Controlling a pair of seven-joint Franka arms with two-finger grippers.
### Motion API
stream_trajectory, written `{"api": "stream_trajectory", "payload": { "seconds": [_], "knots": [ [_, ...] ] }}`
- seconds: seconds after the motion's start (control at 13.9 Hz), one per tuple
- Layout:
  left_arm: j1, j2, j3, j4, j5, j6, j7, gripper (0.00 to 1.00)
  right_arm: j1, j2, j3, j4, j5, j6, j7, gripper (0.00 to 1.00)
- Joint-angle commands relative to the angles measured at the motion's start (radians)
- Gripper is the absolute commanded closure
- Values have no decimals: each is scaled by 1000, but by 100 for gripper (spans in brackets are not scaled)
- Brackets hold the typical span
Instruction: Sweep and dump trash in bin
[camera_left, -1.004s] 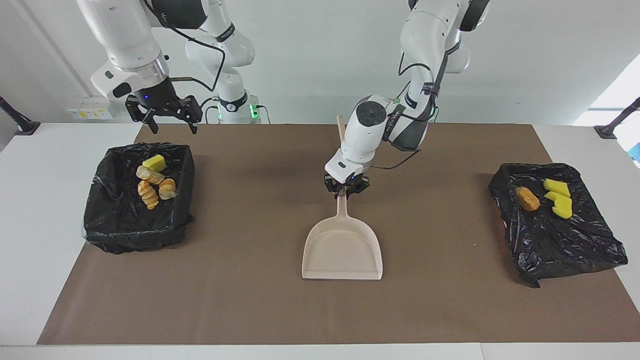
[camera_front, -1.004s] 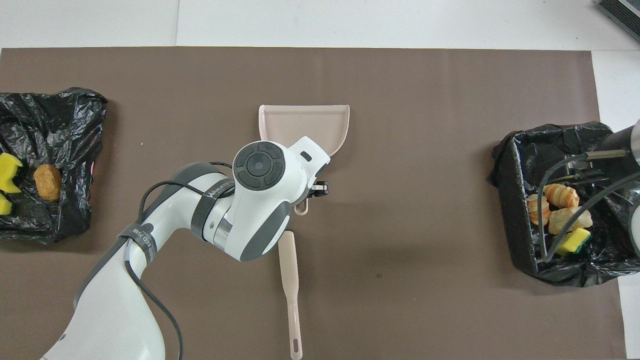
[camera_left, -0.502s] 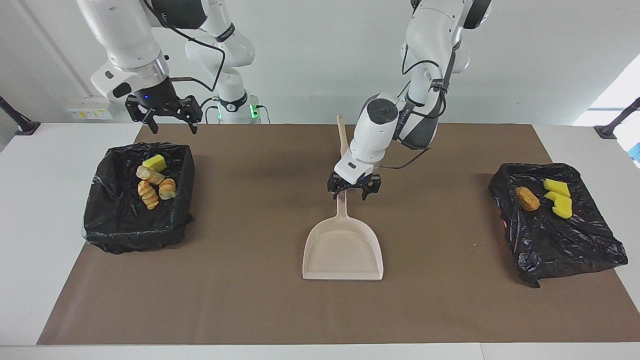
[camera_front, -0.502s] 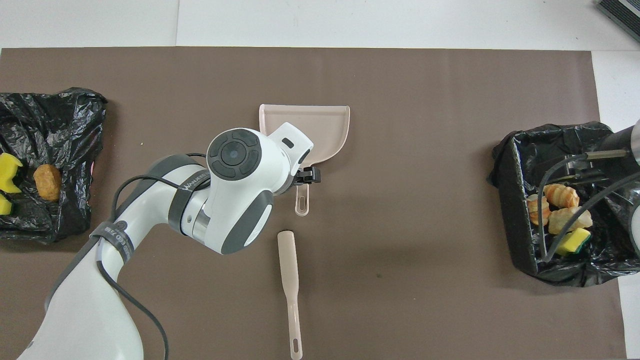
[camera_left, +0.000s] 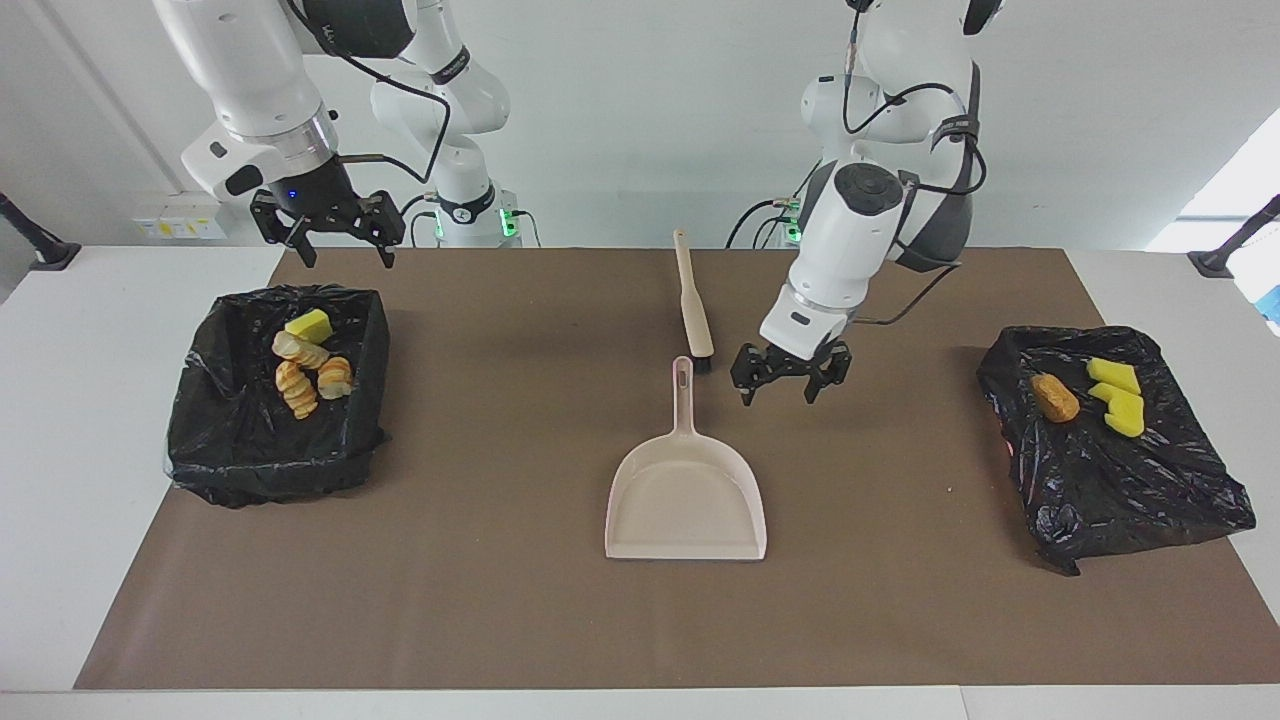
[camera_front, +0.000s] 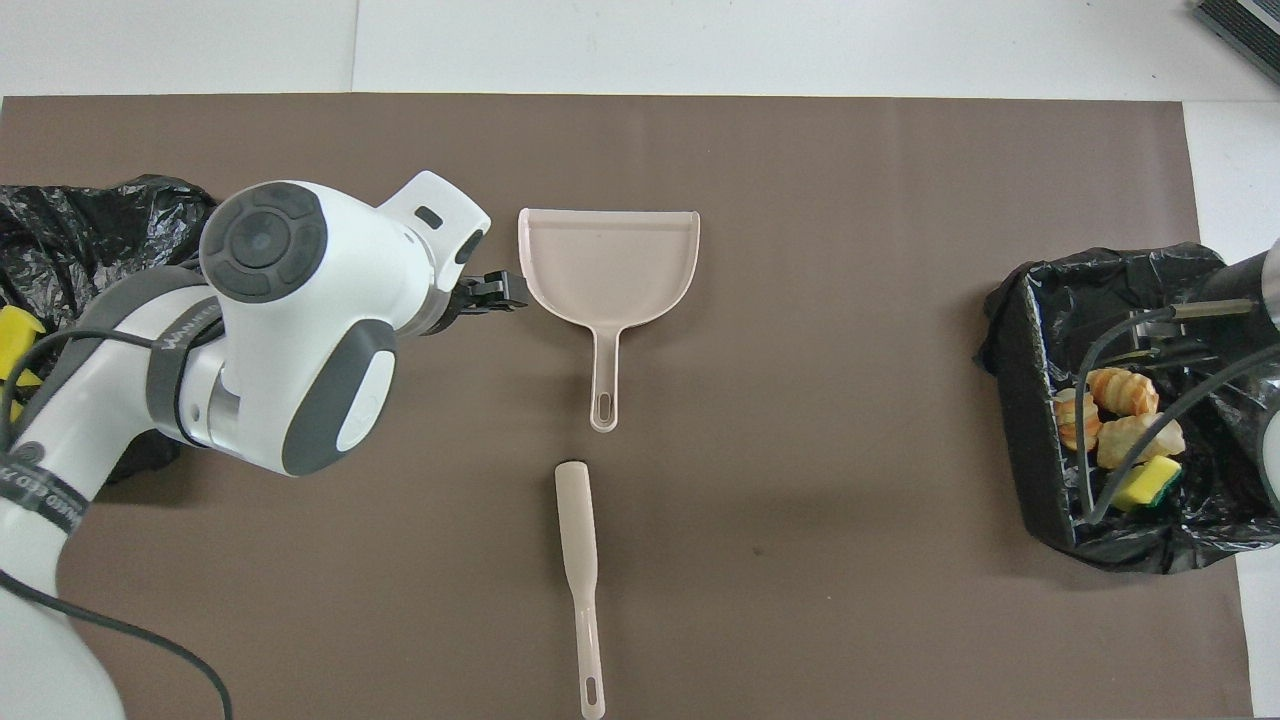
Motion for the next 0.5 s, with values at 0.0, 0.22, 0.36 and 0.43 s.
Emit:
{"api": "stream_trajectory", "payload": {
  "seconds": [0.0, 0.22, 0.36, 0.43],
  "knots": [
    [79, -76, -9, -6, 13, -115, 126, 0, -15, -16, 4, -17, 18, 4, -20, 0],
    [128, -139, -7, -5, 8, -238, 220, 0, -14, -16, 4, -17, 18, 4, -20, 0],
    [174, -182, -7, -6, 8, -298, 267, 0, -14, -16, 4, -17, 18, 4, -20, 0],
    [192, -196, -7, -6, 8, -319, 290, 0, -14, -16, 4, -17, 18, 4, -20, 0]
  ]
}}
